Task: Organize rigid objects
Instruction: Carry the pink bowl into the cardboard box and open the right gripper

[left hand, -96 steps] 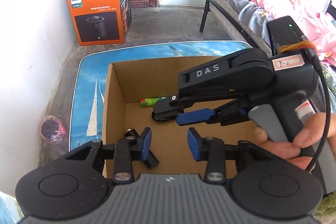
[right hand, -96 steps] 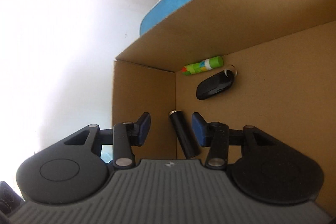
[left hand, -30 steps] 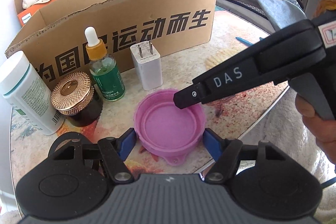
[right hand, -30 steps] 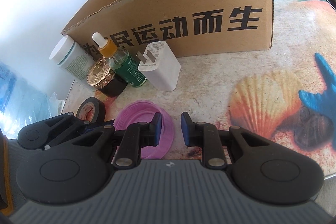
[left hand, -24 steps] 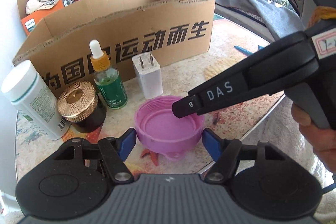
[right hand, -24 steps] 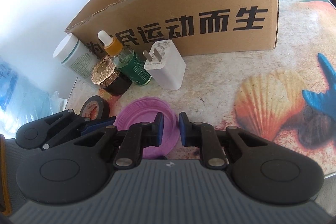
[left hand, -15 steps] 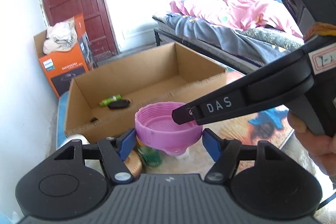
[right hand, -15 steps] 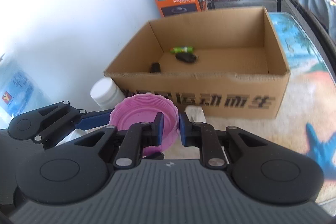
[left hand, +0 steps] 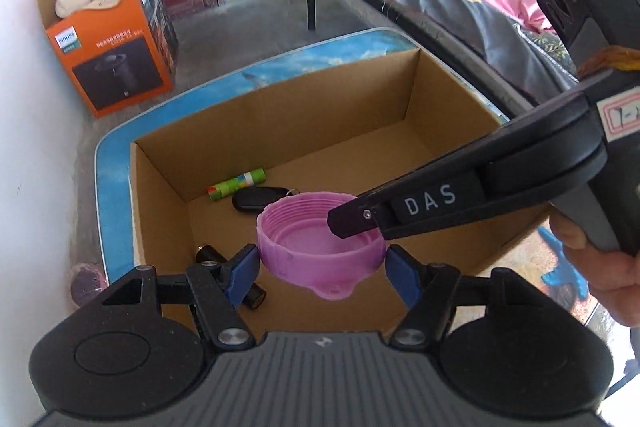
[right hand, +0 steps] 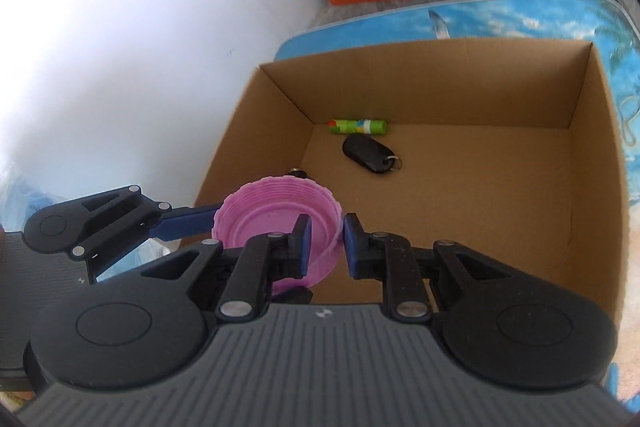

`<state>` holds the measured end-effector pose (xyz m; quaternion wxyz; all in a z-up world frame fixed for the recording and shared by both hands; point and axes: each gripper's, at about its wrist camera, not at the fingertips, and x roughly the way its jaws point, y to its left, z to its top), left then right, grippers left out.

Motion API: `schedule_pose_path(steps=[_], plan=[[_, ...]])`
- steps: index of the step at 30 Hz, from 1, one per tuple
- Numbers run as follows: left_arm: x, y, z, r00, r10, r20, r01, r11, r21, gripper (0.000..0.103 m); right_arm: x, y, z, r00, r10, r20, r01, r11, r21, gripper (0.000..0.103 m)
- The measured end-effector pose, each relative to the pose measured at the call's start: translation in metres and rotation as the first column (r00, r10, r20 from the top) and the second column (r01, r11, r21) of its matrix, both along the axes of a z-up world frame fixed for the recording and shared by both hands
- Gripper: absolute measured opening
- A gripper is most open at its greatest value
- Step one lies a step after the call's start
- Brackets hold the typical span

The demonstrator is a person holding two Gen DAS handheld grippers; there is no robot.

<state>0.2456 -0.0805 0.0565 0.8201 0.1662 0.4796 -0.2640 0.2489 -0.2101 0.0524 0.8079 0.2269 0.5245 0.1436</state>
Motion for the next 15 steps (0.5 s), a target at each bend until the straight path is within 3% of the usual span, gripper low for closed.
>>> schedule_pose_path(steps=[5,9,15], plan=[[0.041,-0.009,-0.038,0.992,0.02,-0.127,-0.008,0.995,0.095,0.071,0.045,0.0,-0.042,0.99,0.001,-0.139,0.003,1.0,0.027,0.017],[0.064,-0.014,-0.065,0.976,0.064,-0.21,-0.032,0.988,0.153,0.07,0.069,0.007,-0.065,0.98,0.017,-0.2,-0.014,1.0,0.016,0.017],[0.085,-0.019,-0.084,0.968,0.116,-0.225,-0.07,0.977,0.202,0.07,0.091,0.019,-0.085,0.98,0.021,-0.199,-0.034,0.997,-0.065,0.017]])
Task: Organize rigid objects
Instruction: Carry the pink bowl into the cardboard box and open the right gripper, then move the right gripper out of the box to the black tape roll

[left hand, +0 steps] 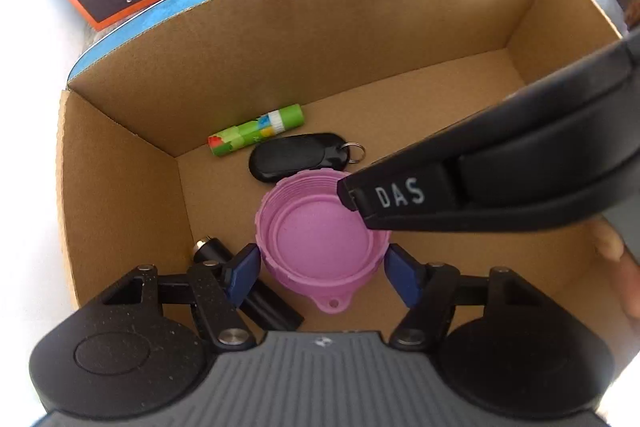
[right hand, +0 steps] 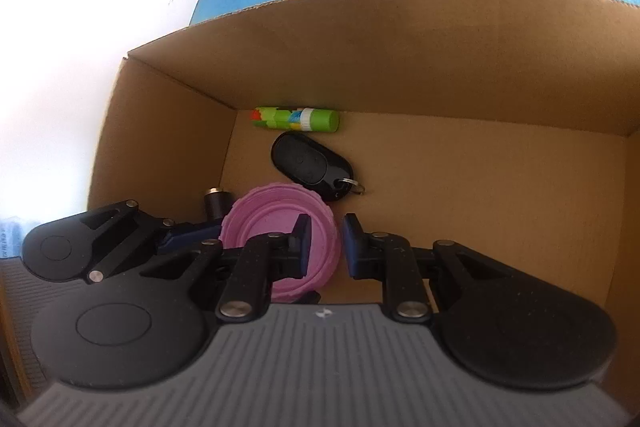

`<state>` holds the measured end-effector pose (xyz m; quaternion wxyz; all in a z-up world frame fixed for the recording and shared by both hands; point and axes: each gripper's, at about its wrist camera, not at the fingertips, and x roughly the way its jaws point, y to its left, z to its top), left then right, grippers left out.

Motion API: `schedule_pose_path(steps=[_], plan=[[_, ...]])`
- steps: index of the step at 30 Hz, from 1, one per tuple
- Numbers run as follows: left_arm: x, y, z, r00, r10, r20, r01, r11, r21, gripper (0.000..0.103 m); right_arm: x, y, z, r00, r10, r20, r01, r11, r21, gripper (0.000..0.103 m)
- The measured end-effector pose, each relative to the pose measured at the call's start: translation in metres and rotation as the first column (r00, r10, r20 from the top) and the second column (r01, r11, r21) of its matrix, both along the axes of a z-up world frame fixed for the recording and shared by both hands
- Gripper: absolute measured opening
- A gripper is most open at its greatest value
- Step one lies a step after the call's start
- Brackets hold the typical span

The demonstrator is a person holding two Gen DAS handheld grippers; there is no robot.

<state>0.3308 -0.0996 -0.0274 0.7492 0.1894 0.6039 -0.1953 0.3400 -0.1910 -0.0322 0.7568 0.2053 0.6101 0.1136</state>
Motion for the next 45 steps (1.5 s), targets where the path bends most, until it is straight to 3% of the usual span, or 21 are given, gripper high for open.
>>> schedule_pose_path(steps=[3,7,12,15,19,21,23,25,27,29,33,35,38,42,45], plan=[[-0.002,-0.002,-0.003,1.0,-0.003,0.013,0.002,1.0,0.021,0.07,0.003,-0.003,-0.005,1.0,-0.017,-0.002,0.017,1.0,0.002,0.019],[-0.012,-0.001,0.008,0.997,-0.027,0.07,0.026,1.0,0.015,0.083,-0.005,-0.011,0.011,0.998,-0.045,0.052,0.045,0.999,0.012,0.032],[-0.029,0.009,0.038,0.991,0.007,0.131,-0.001,0.999,-0.047,0.083,-0.028,-0.029,0.057,0.986,-0.076,0.149,0.069,0.996,0.052,0.037],[-0.045,0.02,0.065,0.985,0.026,0.172,-0.004,0.992,-0.128,0.083,-0.055,-0.042,0.099,0.966,-0.084,0.245,0.068,0.995,0.073,0.043],[-0.073,0.035,0.104,0.971,0.045,0.234,0.017,0.967,-0.254,0.083,-0.108,-0.054,0.151,0.92,-0.098,0.38,0.059,0.992,0.113,0.053],[-0.083,0.043,0.126,0.954,0.066,0.291,0.037,0.942,-0.334,0.083,-0.145,-0.058,0.172,0.886,-0.097,0.454,0.054,0.993,0.106,0.06],[-0.113,0.058,0.147,0.923,0.086,0.376,0.08,0.911,-0.405,0.088,-0.185,-0.058,0.189,0.842,-0.081,0.533,0.052,0.996,0.068,0.074],[-0.138,0.07,0.158,0.903,0.124,0.411,0.092,0.879,-0.468,0.096,-0.224,-0.058,0.198,0.791,-0.064,0.609,0.062,0.998,0.023,0.092],[-0.162,0.086,0.156,0.901,0.164,0.402,0.074,0.854,-0.514,0.096,-0.259,-0.054,0.2,0.757,-0.034,0.653,0.085,0.995,-0.046,0.1],[-0.179,0.1,0.148,0.91,0.2,0.365,0.037,0.835,-0.549,0.096,-0.289,-0.048,0.194,0.753,0.005,0.658,0.107,0.986,-0.13,0.102],[-0.212,0.131,0.109,0.921,0.278,0.271,-0.076,0.814,-0.575,0.096,-0.323,-0.027,0.152,0.823,0.053,0.565,0.103,0.965,-0.24,0.102],[-0.226,0.146,0.082,0.92,0.323,0.222,-0.134,0.79,-0.598,0.097,-0.329,-0.006,0.121,0.866,0.079,0.494,0.093,0.945,-0.313,0.102],[-0.239,0.165,0.047,0.907,0.395,0.142,-0.231,0.752,-0.617,0.097,-0.331,0.024,0.091,0.894,0.122,0.432,0.06,0.921,-0.384,0.102],[-0.256,0.177,0.024,0.865,0.475,0.161,-0.294,0.741,-0.603,0.097,-0.328,0.055,0.079,0.879,0.162,0.449,0.054,0.901,-0.43,0.102],[-0.262,0.182,0.016,0.875,0.46,0.149,-0.286,0.741,-0.607,0.102,-0.322,0.071,0.08,0.854,0.187,0.485,0.06,0.891,-0.45,0.102]])
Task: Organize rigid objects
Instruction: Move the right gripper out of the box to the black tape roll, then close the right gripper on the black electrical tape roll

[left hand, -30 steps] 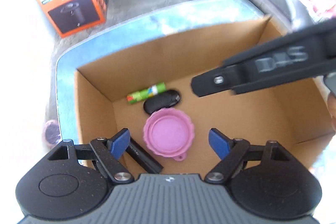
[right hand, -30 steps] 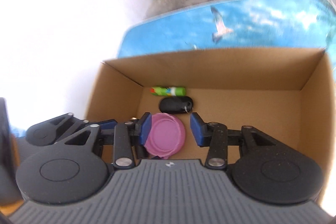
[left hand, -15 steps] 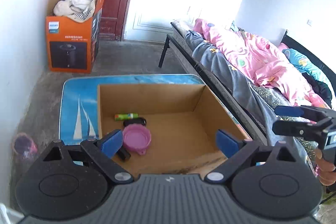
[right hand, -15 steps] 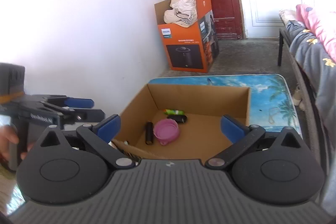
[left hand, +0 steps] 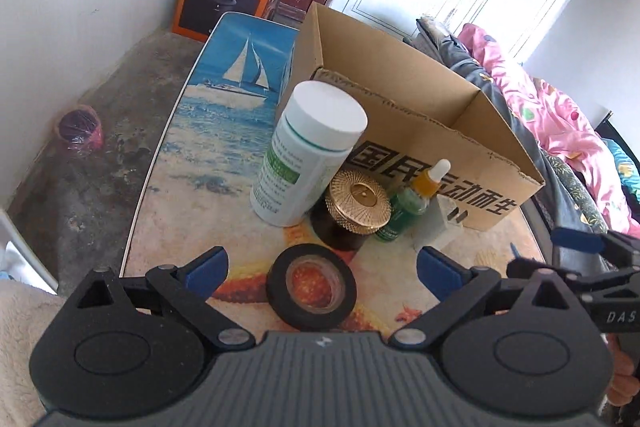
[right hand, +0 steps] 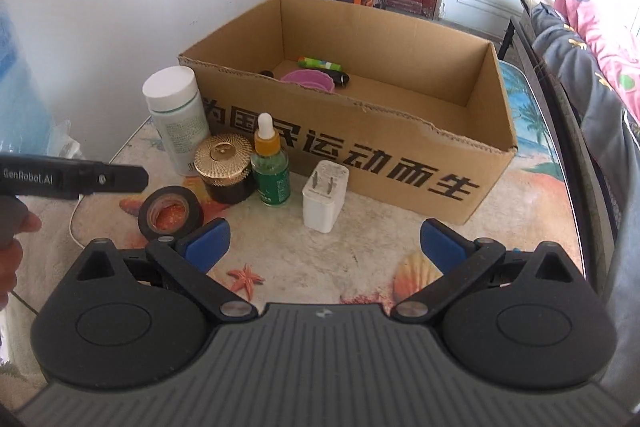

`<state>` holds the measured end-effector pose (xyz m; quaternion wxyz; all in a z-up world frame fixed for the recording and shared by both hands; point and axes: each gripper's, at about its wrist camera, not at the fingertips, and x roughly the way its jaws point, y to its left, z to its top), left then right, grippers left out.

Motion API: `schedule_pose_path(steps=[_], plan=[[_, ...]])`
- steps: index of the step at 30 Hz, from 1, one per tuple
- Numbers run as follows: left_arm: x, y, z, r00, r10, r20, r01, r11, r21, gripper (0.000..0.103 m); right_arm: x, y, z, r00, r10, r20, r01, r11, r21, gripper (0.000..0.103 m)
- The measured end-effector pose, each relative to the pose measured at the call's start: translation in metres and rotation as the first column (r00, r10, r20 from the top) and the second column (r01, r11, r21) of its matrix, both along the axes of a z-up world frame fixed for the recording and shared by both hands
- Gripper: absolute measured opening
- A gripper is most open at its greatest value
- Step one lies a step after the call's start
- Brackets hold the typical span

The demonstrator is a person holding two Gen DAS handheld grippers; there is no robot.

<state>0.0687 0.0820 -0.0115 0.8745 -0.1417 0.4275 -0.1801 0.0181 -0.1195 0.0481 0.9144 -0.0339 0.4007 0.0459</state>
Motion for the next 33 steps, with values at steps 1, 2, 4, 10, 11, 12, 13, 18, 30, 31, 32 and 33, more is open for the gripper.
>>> schedule_pose_path(steps=[1,2,4,10,11,12,13,18,30,31,32,33], plan=[[-0.001,0.0,-0.001,1.0,-0.011,0.003,0.011,1.0,-0.002,0.102,0.002,0.004,0.003,1.0,0.007,0.011,-0.007,1.0,-0.007,0.102],[-0.003,0.001,-0.002,1.0,-0.022,0.01,0.022,1.0,-0.004,0.102,0.003,0.007,0.006,1.0,0.014,0.022,-0.014,1.0,-0.01,0.102],[-0.007,0.003,-0.002,0.999,-0.044,0.031,0.045,0.999,-0.006,0.103,0.006,0.011,0.008,0.999,0.024,0.038,-0.024,1.0,0.002,0.102],[-0.014,0.006,-0.003,0.992,-0.09,0.093,0.09,0.996,0.001,0.103,0.01,0.019,0.007,0.997,0.04,0.058,-0.047,0.993,0.112,0.102],[-0.015,0.003,-0.003,0.99,-0.096,0.104,0.094,0.995,0.025,0.103,0.009,0.019,0.005,0.997,0.043,0.066,-0.053,0.988,0.146,0.102],[-0.016,0.0,-0.004,0.988,-0.107,0.109,0.101,0.993,0.058,0.103,0.009,0.019,0.002,0.996,0.048,0.073,-0.061,0.98,0.19,0.102],[-0.016,-0.005,-0.006,0.986,-0.121,0.11,0.11,0.989,0.103,0.103,0.009,0.019,-0.001,0.996,0.047,0.071,-0.062,0.97,0.235,0.102],[-0.018,-0.03,-0.017,0.973,-0.198,0.115,0.155,0.939,0.305,0.103,0.023,0.03,-0.029,0.999,0.043,-0.025,-0.033,0.945,0.326,0.1],[-0.021,-0.058,-0.039,0.962,-0.257,0.095,0.195,0.885,0.422,0.071,0.053,0.06,-0.069,0.982,0.115,-0.15,-0.053,0.928,0.368,0.04],[-0.02,-0.058,-0.039,0.963,-0.254,0.094,0.193,0.886,0.422,0.069,0.054,0.061,-0.07,0.981,0.118,-0.155,-0.054,0.929,0.366,0.035],[-0.02,-0.057,-0.04,0.964,-0.25,0.093,0.19,0.887,0.42,0.068,0.056,0.06,-0.072,0.98,0.119,-0.162,-0.053,0.929,0.367,0.032],[-0.019,-0.057,-0.039,0.965,-0.245,0.094,0.185,0.89,0.417,0.066,0.057,0.06,-0.074,0.978,0.121,-0.169,-0.051,0.927,0.37,0.025]])
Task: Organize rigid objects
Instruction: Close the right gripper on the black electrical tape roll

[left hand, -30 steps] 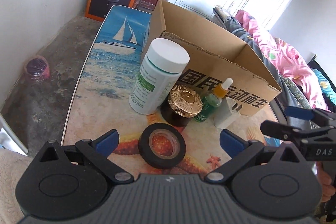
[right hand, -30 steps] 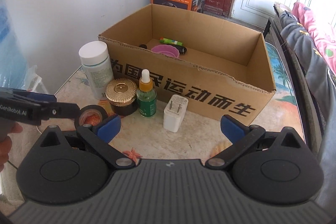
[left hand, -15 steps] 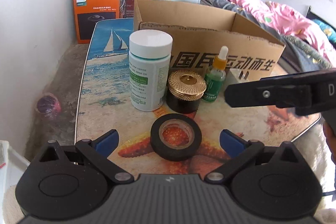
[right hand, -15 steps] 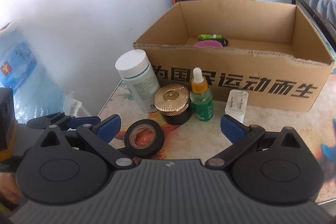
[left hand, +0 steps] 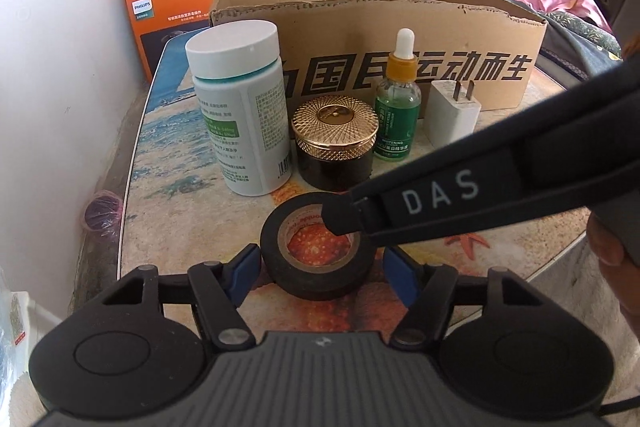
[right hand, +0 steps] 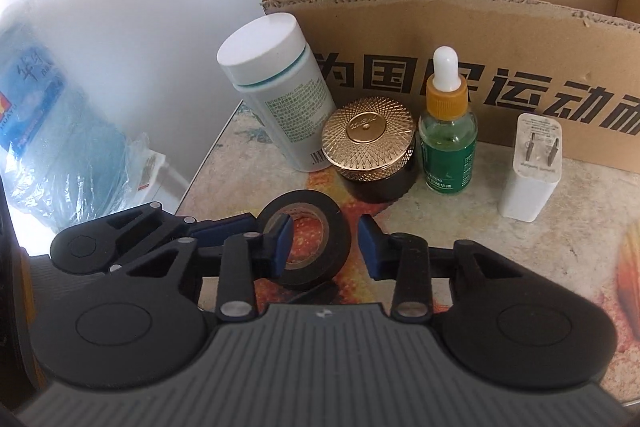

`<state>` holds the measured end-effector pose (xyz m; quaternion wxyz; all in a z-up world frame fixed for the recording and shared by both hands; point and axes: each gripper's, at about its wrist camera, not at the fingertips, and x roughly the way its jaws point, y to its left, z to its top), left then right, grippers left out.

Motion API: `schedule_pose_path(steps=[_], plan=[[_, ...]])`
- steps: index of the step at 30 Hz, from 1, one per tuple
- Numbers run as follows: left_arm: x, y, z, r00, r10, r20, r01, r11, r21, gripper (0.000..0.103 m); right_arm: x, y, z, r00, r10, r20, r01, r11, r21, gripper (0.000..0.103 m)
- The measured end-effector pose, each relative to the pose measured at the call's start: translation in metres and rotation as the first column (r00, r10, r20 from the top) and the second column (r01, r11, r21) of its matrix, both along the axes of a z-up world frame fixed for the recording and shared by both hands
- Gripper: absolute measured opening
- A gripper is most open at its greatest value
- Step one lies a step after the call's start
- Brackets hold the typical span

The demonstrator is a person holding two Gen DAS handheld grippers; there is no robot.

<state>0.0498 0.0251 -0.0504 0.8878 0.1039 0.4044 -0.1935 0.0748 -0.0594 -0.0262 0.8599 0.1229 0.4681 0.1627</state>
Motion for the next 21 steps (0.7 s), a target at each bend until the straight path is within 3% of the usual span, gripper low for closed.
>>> schedule_pose_path(steps=[6,16,21], plan=[[-0.002,-0.005,0.003,1.0,-0.016,-0.011,0.016,1.0,-0.023,0.065,-0.006,-0.01,-0.004,1.0,-0.013,-0.006,0.013,1.0,0.005,0.018],[-0.021,-0.039,0.007,0.985,-0.174,-0.011,0.172,0.98,-0.1,0.064,-0.047,-0.066,-0.007,0.992,-0.124,-0.026,0.125,0.992,0.024,0.019],[-0.031,-0.054,0.007,0.975,-0.223,0.001,0.222,0.972,-0.075,0.064,-0.062,-0.084,-0.009,0.985,-0.169,-0.028,0.169,0.985,0.027,0.02]])
